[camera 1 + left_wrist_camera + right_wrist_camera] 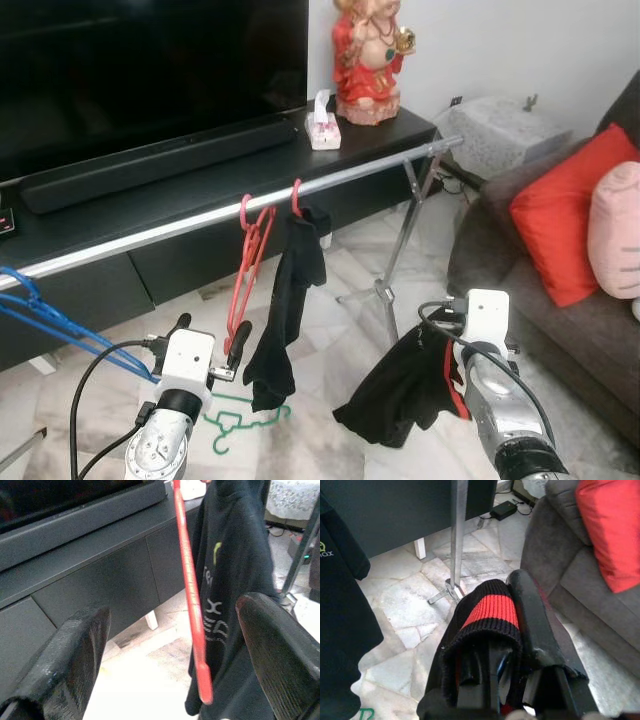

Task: Hang hanger

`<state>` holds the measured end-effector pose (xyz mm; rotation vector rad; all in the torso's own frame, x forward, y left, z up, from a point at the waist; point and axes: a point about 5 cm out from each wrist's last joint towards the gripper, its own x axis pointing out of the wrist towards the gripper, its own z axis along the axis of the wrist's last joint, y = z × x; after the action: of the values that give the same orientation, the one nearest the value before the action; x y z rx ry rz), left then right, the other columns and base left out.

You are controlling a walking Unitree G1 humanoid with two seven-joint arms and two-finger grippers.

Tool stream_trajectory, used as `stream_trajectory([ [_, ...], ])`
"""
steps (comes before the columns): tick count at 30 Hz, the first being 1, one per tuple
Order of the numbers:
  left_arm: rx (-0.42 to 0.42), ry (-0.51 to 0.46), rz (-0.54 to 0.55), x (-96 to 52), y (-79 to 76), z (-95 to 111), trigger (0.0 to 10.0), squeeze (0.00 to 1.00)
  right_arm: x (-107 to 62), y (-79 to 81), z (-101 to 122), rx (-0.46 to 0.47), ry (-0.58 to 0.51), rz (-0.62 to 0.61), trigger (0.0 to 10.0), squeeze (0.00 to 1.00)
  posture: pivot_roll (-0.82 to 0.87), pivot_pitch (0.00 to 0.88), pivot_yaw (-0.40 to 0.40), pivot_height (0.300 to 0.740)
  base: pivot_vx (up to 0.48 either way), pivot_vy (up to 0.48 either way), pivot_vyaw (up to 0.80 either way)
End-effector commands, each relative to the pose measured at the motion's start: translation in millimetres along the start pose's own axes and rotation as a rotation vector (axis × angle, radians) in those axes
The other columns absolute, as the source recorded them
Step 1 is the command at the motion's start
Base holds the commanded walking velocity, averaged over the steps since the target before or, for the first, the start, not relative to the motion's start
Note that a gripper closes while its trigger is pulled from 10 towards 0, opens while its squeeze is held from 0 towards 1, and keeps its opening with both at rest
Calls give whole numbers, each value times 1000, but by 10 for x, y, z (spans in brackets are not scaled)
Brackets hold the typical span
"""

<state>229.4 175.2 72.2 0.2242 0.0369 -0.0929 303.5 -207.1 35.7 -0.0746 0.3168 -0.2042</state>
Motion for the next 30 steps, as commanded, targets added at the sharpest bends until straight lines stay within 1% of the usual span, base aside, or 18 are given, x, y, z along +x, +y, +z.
stream_trajectory([
  [1, -5, 1, -2, -1, -1, 21, 10000, 0, 19, -2, 66, 8, -29, -2, 10000, 0, -37, 0, -45, 740, 368, 0, 0],
  [9, -13, 2, -1, 27, -9, 31, 10000, 0, 9, 14, 51, 9, -29, 3, 10000, 0, -39, 0, -42, 740, 367, 0, 0],
  [17, -15, -18, 24, 71, 57, 90, 10000, 0, 9, 26, 56, 10, -31, 7, 10000, 0, -38, 0, -42, 740, 341, 0, 0],
  [23, -19, -7, 5, 96, 60, 87, 10000, 0, 14, 31, 70, 11, -33, 9, 10000, 0, -36, 5, -44, 740, 0, 0, 0],
  [26, -4, 20, -11, 129, 77, 65, 10000, 0, 14, 38, 69, 10, -31, 11, 10000, 0, -34, 12, -41, 740, 0, 0, 0],
  [30, -1, 24, -12, 136, 81, 62, 10000, 0, 14, 39, 68, 10, -31, 12, 10000, 0, -34, 12, -41, 740, 0, 0, 0],
])
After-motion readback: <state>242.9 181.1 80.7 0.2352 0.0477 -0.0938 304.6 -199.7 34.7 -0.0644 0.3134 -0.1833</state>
